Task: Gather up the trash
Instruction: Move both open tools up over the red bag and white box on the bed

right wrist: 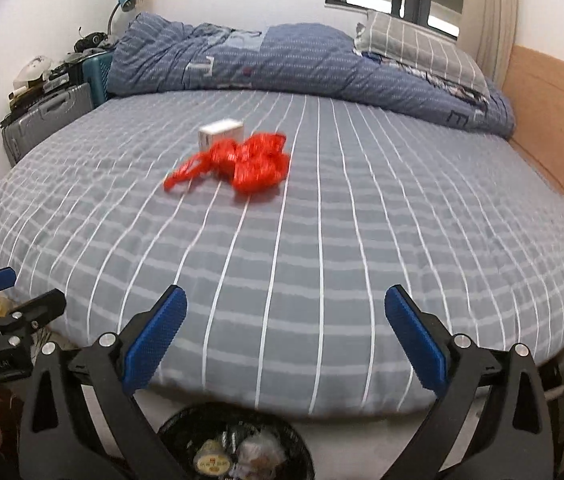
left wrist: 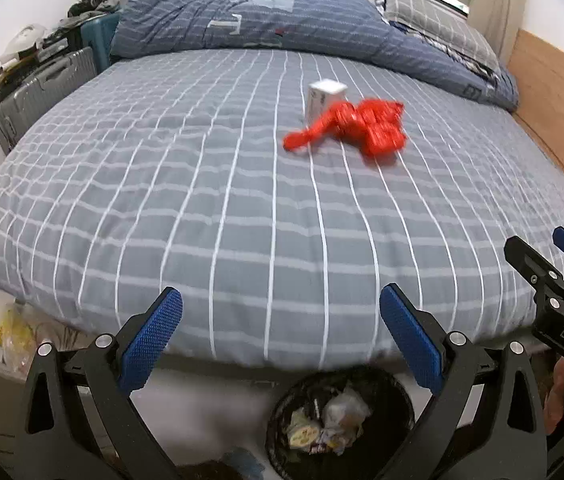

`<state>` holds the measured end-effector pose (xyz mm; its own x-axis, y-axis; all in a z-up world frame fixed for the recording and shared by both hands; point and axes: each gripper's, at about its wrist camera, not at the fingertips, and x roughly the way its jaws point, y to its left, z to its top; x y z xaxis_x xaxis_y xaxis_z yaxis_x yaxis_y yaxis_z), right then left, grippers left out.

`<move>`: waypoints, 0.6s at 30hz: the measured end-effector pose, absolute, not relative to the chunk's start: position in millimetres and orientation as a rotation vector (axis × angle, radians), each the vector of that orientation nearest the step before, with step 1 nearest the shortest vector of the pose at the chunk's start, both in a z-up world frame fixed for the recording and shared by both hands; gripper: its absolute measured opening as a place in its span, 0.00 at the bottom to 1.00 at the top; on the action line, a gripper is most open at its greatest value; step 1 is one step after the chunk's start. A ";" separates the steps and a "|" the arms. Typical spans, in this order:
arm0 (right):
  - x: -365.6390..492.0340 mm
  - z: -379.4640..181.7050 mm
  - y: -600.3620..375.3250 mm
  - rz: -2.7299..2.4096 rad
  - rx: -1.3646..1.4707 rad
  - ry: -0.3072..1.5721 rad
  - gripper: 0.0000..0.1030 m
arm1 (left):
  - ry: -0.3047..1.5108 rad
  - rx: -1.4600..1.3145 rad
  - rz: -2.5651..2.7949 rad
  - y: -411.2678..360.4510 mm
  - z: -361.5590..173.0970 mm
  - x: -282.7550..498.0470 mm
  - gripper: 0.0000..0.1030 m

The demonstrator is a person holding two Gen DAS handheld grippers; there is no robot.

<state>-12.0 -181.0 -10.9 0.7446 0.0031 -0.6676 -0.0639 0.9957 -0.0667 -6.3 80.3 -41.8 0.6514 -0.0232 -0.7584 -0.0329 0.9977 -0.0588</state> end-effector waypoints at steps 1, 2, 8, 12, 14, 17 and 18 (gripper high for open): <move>-4.2 -8.8 -182.4 0.036 -0.083 0.727 0.93 | 0.856 -0.069 0.011 81.5 -38.2 2.6 0.94; 4.2 -6.9 -184.1 0.035 -0.075 0.727 0.93 | 0.852 -0.070 0.012 81.9 -35.8 7.7 0.94; 61.2 -2.7 -181.9 0.048 -0.077 0.724 0.93 | 0.839 -0.059 0.011 83.4 -22.4 52.5 0.94; 98.6 -8.6 -171.2 0.075 -0.091 0.735 0.93 | 0.838 -0.048 0.015 87.6 -17.9 86.7 0.94; 116.7 -13.9 -166.2 0.084 -0.091 0.743 0.93 | 0.838 -0.040 0.015 89.7 -17.7 101.5 0.94; 143.1 -26.2 -158.9 0.091 -0.076 0.751 0.93 | 0.836 -0.020 0.009 89.7 -23.5 125.7 0.94; 152.9 -32.9 -156.1 0.101 -0.072 0.760 0.93 | 0.839 -0.015 0.004 89.5 -26.9 131.9 0.94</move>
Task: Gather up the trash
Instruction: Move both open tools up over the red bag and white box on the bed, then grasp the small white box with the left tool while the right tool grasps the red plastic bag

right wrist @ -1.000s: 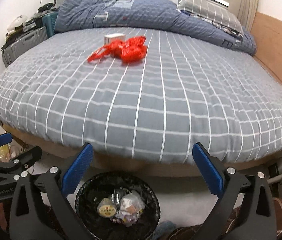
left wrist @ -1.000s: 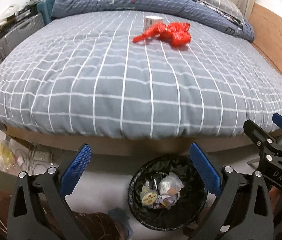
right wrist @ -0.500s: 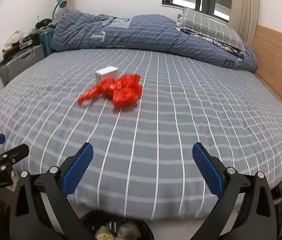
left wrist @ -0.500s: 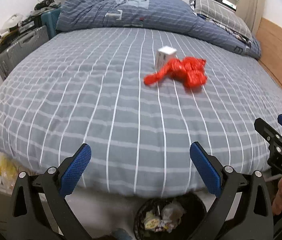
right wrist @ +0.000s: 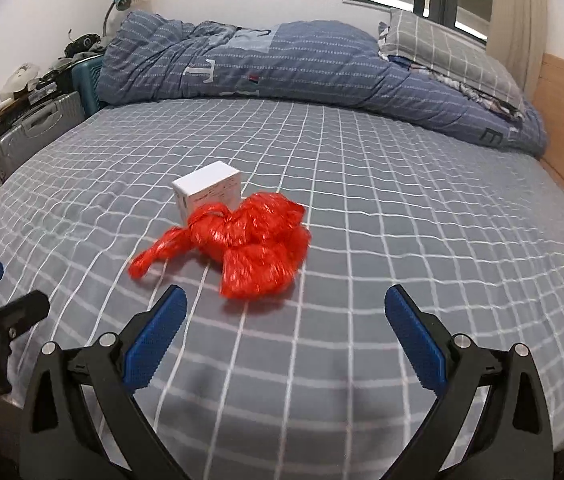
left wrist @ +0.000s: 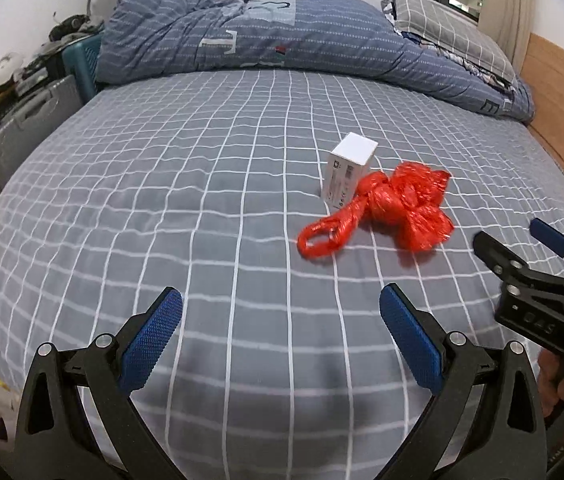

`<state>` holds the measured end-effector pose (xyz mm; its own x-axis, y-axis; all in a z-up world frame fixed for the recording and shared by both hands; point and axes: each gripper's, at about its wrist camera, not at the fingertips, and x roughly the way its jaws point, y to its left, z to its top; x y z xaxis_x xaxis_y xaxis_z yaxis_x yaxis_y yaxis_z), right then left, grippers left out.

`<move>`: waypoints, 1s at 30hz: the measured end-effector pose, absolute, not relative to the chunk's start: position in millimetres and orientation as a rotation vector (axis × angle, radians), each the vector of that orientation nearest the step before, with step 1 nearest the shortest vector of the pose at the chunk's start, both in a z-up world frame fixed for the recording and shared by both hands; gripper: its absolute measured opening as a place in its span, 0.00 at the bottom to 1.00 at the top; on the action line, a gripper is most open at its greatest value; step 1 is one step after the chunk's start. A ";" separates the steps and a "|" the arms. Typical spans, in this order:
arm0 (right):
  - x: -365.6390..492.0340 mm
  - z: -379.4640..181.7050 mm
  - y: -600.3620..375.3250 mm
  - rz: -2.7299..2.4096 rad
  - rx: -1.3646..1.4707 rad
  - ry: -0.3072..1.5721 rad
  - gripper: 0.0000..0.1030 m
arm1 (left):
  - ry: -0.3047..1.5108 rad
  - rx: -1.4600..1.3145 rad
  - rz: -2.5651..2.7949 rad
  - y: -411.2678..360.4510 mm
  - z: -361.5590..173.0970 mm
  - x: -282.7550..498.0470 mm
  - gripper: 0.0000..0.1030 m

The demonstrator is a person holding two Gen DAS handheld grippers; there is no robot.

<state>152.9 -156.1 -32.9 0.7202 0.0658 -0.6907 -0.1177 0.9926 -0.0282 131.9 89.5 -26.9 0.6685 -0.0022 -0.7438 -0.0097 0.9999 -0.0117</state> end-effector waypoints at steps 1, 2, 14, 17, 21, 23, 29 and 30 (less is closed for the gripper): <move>161.2 -39.6 -154.0 0.102 -0.067 0.768 0.93 | 0.841 -0.010 0.002 89.3 -29.6 136.1 0.94; 166.5 -43.4 -152.7 0.100 -0.062 0.773 0.93 | 0.844 -0.002 0.006 89.9 -34.6 143.0 0.94; 230.2 -84.3 -134.4 0.074 -0.045 0.831 0.93 | 0.869 -0.052 -0.016 94.4 -62.8 171.0 0.94; 243.7 -93.5 -135.4 0.086 -0.014 0.864 0.92 | 0.888 -0.053 -0.012 98.2 -72.6 175.9 0.94; 252.3 -101.6 -130.6 0.118 0.005 0.915 0.70 | 0.903 -0.057 0.008 104.5 -81.2 180.1 0.94; 252.4 -104.8 -126.3 0.116 -0.012 0.923 0.64 | 0.900 -0.062 0.015 108.1 -81.6 179.8 0.94; 248.9 -104.5 -122.6 0.140 -0.040 0.924 0.30 | 0.888 -0.060 0.026 108.7 -81.0 181.9 0.94; 246.6 -102.1 -125.2 0.140 -0.042 0.919 0.28 | 0.886 -0.060 0.027 107.2 -80.8 182.8 0.94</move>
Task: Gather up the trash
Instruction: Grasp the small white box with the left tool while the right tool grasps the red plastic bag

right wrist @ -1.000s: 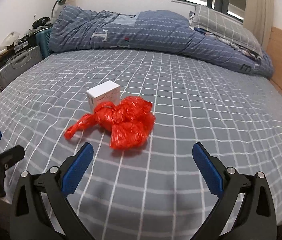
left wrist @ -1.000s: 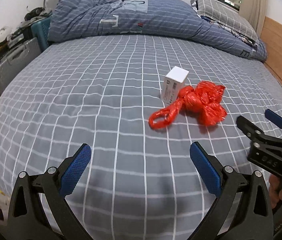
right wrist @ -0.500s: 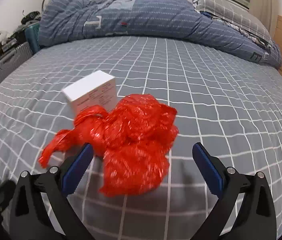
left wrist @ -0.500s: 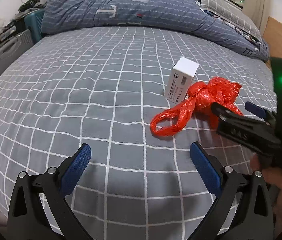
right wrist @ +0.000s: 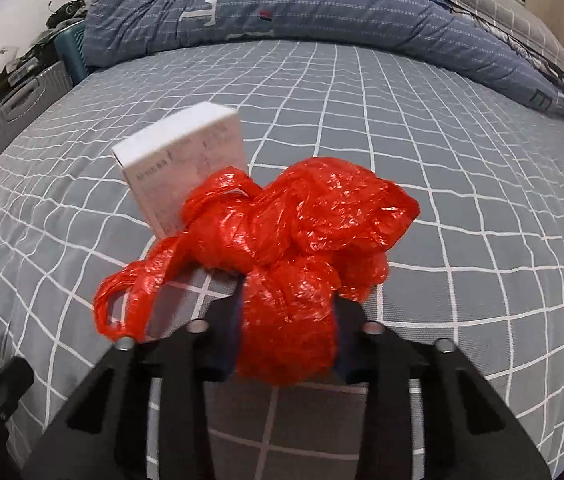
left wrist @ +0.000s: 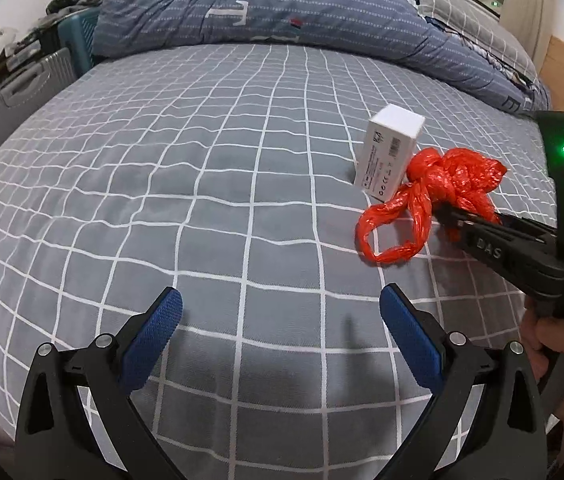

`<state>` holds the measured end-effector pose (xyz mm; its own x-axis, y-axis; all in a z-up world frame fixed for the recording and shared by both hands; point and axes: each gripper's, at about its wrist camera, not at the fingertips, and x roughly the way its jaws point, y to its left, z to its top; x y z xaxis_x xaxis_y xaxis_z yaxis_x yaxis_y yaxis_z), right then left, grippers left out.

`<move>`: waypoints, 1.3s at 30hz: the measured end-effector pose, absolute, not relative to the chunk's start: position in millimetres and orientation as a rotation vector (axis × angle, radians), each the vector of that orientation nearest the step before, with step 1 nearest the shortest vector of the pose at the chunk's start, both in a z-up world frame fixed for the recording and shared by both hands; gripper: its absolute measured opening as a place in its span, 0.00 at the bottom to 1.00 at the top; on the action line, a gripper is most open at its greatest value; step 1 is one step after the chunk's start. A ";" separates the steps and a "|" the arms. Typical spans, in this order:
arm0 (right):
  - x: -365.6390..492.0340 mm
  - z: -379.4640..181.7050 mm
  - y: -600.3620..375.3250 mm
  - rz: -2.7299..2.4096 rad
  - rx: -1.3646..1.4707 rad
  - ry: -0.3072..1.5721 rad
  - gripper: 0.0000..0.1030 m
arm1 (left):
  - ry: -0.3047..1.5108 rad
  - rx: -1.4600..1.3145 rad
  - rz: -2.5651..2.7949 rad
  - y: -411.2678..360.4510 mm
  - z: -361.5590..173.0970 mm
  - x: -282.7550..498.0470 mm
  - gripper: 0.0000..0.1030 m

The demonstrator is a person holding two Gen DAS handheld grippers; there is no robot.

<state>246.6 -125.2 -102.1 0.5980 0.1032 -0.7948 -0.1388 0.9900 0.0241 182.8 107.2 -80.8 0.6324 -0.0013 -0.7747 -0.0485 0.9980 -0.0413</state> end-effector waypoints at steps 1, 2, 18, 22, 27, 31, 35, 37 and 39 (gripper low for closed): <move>245.1 -100.3 -127.9 0.140 -0.039 0.916 0.27 | 0.887 -0.063 0.026 106.6 -80.6 183.9 0.94; 243.8 -97.4 -130.7 0.138 -0.036 0.911 0.27 | 0.885 -0.065 0.024 105.4 -80.2 184.7 0.94; 219.5 -54.4 -246.4 0.000 -0.043 0.799 0.27 | 0.816 -0.032 -0.035 46.8 -74.2 261.9 0.94; 222.3 -54.0 -259.6 -0.003 -0.028 0.805 0.27 | 0.821 0.005 -0.033 32.9 -83.5 282.9 0.94; 225.6 -54.6 -257.6 0.011 -0.024 0.807 0.27 | 0.846 -0.006 -0.054 30.2 -92.1 304.9 0.84; 225.7 -55.8 -250.0 0.029 -0.036 0.809 0.27 | 0.851 0.004 -0.061 26.6 -95.6 314.0 0.74; 225.8 -56.2 -245.1 0.040 -0.040 0.808 0.27 | 0.871 -0.011 -0.091 25.0 -101.4 321.4 0.53; 226.1 -57.4 -242.9 0.045 -0.048 0.810 0.27 | 0.878 -0.015 -0.092 25.2 -102.6 321.5 0.52; 225.9 -58.2 -241.1 0.048 -0.054 0.810 0.27 | 0.880 -0.005 -0.091 23.6 -102.0 318.6 0.49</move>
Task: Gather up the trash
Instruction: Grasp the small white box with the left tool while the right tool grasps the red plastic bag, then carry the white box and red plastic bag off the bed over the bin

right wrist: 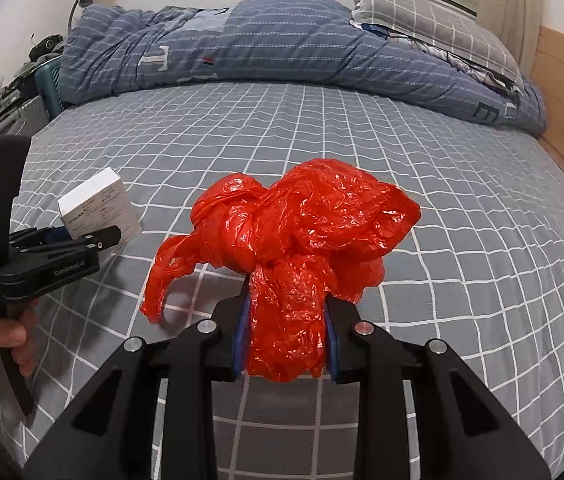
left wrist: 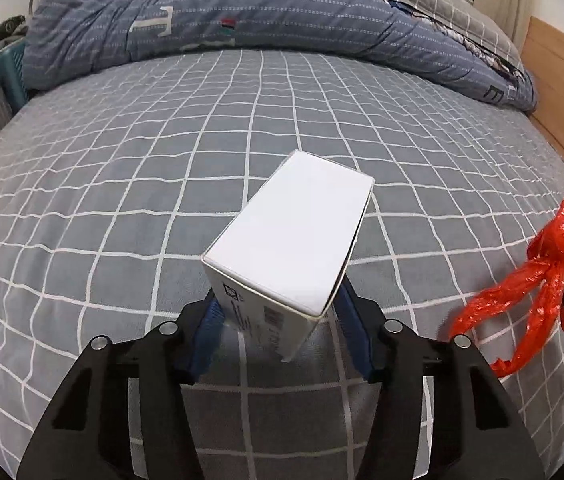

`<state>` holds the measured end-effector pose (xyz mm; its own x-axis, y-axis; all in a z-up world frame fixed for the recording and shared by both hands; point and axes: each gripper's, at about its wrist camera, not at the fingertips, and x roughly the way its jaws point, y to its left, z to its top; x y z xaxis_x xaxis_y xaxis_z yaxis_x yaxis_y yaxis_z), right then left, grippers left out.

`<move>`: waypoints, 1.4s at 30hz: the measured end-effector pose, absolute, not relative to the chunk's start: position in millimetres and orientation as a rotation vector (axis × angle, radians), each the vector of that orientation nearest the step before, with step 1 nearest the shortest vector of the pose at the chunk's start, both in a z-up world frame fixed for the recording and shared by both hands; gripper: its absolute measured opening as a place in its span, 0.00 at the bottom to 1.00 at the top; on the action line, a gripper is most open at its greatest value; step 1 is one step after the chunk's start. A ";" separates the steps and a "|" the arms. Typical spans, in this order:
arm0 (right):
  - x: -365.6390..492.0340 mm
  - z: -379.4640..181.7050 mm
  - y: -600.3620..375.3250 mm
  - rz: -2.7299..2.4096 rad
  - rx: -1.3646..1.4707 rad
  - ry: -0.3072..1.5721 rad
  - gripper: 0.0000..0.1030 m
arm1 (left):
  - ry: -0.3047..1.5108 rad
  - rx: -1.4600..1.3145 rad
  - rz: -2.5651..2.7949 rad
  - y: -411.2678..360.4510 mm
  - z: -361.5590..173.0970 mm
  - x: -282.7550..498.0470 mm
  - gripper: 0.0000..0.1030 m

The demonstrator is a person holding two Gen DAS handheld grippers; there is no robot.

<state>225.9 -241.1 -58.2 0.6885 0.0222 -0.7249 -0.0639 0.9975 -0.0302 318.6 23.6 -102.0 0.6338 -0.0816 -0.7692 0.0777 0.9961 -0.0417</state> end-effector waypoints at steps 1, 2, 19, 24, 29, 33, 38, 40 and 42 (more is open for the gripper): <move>225.9 -58.7 -240.8 0.050 -0.053 0.811 0.27 | 0.882 -0.002 -0.093 23.2 -101.3 317.4 0.48; 226.2 -58.6 -240.5 0.052 -0.052 0.810 0.27 | 0.883 -0.003 -0.095 23.1 -100.6 316.5 0.47; 210.4 -45.9 -233.7 0.068 -0.054 0.772 0.27 | 0.859 -0.015 -0.080 26.5 -79.7 269.5 0.42; 198.0 -39.7 -231.4 0.081 -0.039 0.769 0.27 | 0.870 -0.029 -0.091 27.9 -78.4 253.0 0.42; 183.6 -32.0 -226.9 0.088 -0.045 0.756 0.27 | 0.852 -0.039 -0.088 26.9 -70.4 238.9 0.41; 173.3 -28.7 -224.1 0.084 -0.068 0.751 0.27 | 0.840 -0.050 -0.098 25.8 -64.6 225.0 0.40; 163.7 -19.6 -225.8 0.076 -0.048 0.737 0.27 | 0.833 -0.067 -0.100 24.9 -58.3 211.5 0.39; 158.1 -19.0 -226.2 0.074 -0.043 0.736 0.27 | 0.823 -0.057 -0.101 22.1 -54.2 203.4 0.38; 150.7 -18.3 -226.6 0.071 -0.034 0.740 0.27 | 0.822 -0.057 -0.111 19.1 -51.4 195.5 0.37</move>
